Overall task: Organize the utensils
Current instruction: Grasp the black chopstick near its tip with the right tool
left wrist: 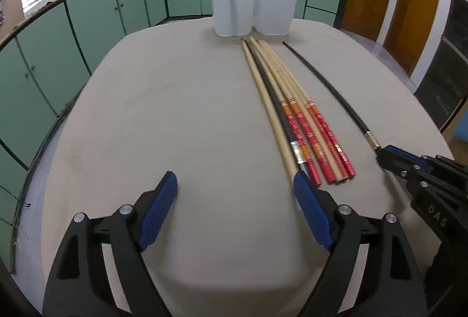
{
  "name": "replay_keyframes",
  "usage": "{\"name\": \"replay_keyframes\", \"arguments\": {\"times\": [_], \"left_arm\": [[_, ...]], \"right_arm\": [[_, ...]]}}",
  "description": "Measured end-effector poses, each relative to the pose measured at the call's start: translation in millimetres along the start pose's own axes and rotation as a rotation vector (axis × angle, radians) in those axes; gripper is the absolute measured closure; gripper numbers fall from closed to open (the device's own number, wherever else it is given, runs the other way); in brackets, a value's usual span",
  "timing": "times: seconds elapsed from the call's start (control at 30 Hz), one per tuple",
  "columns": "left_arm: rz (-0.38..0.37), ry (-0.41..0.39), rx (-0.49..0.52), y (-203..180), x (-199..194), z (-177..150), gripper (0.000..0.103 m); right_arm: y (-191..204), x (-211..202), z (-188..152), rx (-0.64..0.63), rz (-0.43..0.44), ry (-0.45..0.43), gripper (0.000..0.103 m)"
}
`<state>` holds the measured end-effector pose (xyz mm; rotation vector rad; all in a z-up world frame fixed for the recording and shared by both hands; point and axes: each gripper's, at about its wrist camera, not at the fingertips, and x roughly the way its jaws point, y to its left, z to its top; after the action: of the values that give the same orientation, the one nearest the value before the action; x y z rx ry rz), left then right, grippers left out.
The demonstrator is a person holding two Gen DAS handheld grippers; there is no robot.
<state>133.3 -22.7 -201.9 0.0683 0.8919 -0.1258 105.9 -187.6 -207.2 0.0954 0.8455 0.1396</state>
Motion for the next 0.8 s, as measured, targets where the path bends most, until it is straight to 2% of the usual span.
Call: {"name": "replay_keyframes", "arguments": {"times": [0.1,0.27,0.37,0.53,0.8], "left_arm": [[0.004,0.012,-0.006,2,2,0,0.025],[-0.017,-0.032,0.007,-2,-8,1,0.025],[-0.031,-0.02,0.025,-8,-6,1,0.025],[-0.007,0.02,0.039,-11,3,1,0.024],[0.035,0.02,-0.001,5,-1,-1,0.024]], "right_arm": [[2,0,0,-0.007,-0.009,0.001,0.096],[-2,1,1,0.007,0.008,0.003,0.096],[-1,1,1,0.0,0.005,0.003,0.096],[-3,2,1,0.005,0.01,0.004,0.096],[-2,2,1,0.001,0.015,0.004,0.094]]}}
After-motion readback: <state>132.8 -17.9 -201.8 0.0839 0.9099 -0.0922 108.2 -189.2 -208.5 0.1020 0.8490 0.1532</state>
